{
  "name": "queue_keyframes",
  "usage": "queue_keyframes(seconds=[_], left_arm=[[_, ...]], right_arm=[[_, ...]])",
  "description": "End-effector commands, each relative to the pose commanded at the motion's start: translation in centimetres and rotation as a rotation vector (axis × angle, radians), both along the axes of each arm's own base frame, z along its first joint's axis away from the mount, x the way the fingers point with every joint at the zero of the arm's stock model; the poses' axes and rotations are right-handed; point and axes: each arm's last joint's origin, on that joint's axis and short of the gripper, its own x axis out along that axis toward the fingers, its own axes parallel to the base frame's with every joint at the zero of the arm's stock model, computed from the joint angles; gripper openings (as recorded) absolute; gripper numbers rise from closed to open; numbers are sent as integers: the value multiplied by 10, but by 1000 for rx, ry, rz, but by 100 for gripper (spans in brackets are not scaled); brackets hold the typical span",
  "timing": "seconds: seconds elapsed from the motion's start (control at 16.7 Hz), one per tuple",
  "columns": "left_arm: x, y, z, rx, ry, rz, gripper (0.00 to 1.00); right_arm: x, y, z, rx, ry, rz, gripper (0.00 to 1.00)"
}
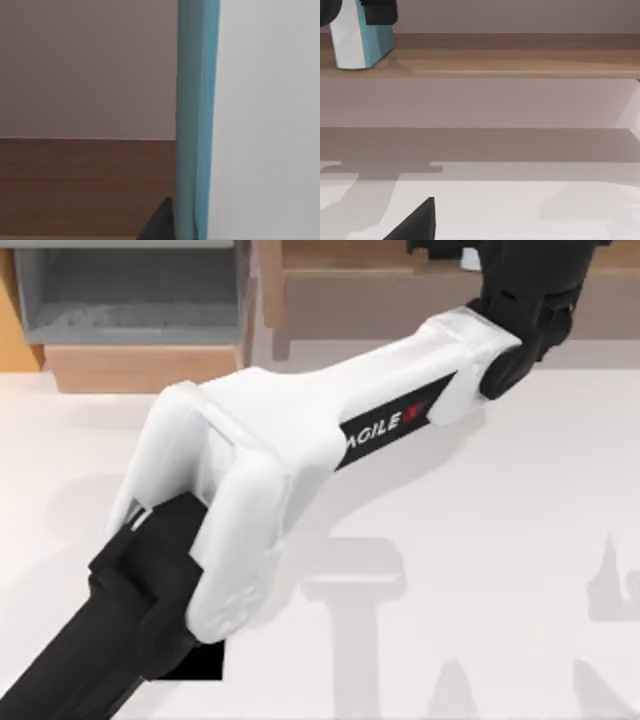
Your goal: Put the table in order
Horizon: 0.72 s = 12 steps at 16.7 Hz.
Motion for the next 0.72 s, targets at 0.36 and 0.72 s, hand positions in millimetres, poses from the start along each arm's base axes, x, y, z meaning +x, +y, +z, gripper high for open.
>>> queue_keyframes(seconds=[0.36,0.72], left_arm=[[0,0,0,0,0,0,2],[0,0,0,0,0,0,0]], right_arm=[[0,0,0,0,0,0,100],[0,0,0,0,0,0,100]])
